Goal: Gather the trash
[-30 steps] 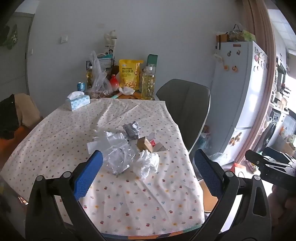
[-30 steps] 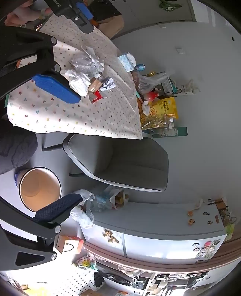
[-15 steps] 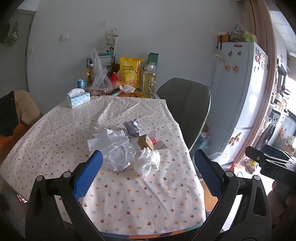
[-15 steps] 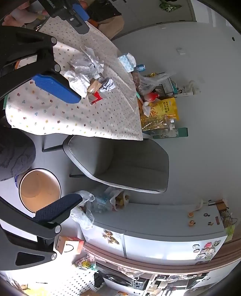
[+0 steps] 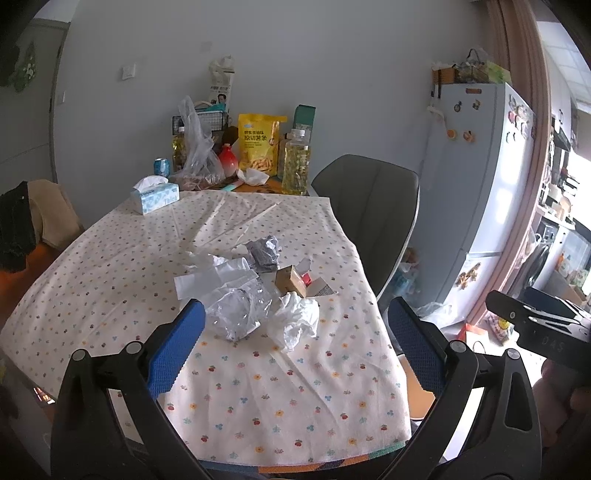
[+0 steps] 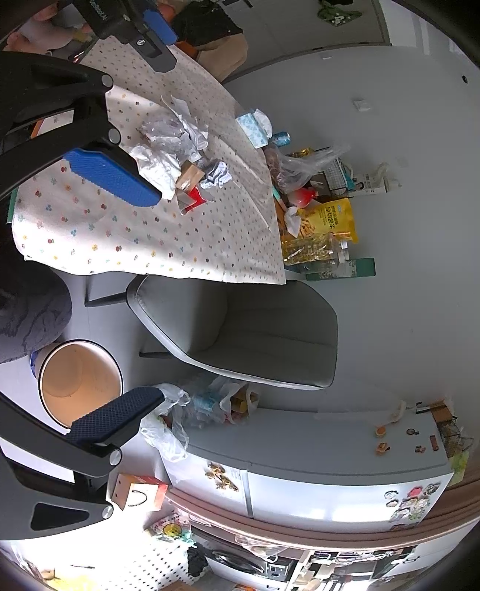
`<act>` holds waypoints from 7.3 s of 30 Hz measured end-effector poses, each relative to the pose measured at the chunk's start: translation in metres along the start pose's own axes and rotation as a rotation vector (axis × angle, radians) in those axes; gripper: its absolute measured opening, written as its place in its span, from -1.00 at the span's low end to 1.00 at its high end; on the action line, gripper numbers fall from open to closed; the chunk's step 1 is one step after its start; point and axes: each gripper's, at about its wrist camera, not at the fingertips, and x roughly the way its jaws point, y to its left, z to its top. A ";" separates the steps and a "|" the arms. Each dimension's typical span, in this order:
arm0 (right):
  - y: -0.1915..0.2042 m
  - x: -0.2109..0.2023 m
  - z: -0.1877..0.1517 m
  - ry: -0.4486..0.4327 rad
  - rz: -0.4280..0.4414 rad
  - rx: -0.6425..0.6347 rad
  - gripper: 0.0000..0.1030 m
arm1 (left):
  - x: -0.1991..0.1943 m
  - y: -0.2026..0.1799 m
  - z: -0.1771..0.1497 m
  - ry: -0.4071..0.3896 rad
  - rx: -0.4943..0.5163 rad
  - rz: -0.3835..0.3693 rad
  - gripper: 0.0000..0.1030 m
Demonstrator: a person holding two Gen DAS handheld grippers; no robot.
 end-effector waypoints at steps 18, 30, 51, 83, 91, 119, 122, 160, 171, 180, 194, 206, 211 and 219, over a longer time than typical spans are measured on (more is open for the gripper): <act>0.007 -0.009 0.005 -0.011 0.013 -0.022 0.86 | -0.004 0.004 -0.005 -0.005 -0.020 0.000 0.90; 0.005 -0.012 0.003 -0.015 0.012 -0.017 0.85 | -0.010 0.002 -0.004 -0.013 -0.010 -0.010 0.90; 0.015 0.010 0.008 0.045 0.050 -0.023 0.85 | 0.007 0.028 -0.003 0.001 -0.048 -0.046 0.90; 0.065 0.123 0.006 0.226 0.227 -0.042 0.63 | 0.146 0.074 -0.006 0.240 0.167 0.233 0.67; 0.087 0.141 -0.003 0.291 0.282 -0.076 0.46 | 0.147 0.087 -0.005 0.266 0.096 0.197 -0.93; 0.133 0.144 -0.012 0.331 0.438 -0.172 -0.79 | 0.080 0.090 0.008 0.120 -0.029 0.082 -0.94; 0.120 0.136 -0.009 0.314 0.418 -0.160 -0.79 | 0.083 0.075 0.012 0.111 -0.013 0.055 -0.94; -0.171 0.160 -0.017 0.269 0.046 0.232 -0.73 | 0.211 -0.172 0.006 0.284 0.232 -0.185 -0.94; -0.234 0.215 -0.069 0.349 0.015 0.345 0.32 | 0.241 -0.224 -0.011 0.350 0.276 -0.228 -0.94; -0.268 0.182 -0.080 0.313 -0.002 0.421 0.37 | 0.254 -0.269 -0.034 0.425 0.324 -0.299 -0.94; -0.311 0.110 -0.078 0.226 -0.101 0.479 0.50 | 0.285 -0.333 -0.083 0.567 0.370 -0.415 -0.94; -0.313 0.103 -0.083 0.230 -0.130 0.491 0.55 | 0.283 -0.325 -0.080 0.563 0.303 -0.474 0.40; -0.300 0.104 -0.076 0.228 -0.110 0.474 0.66 | 0.270 -0.301 -0.055 0.526 0.225 -0.439 0.51; -0.260 0.099 -0.055 0.178 -0.062 0.425 0.85 | 0.216 -0.246 -0.005 0.368 0.136 -0.379 0.87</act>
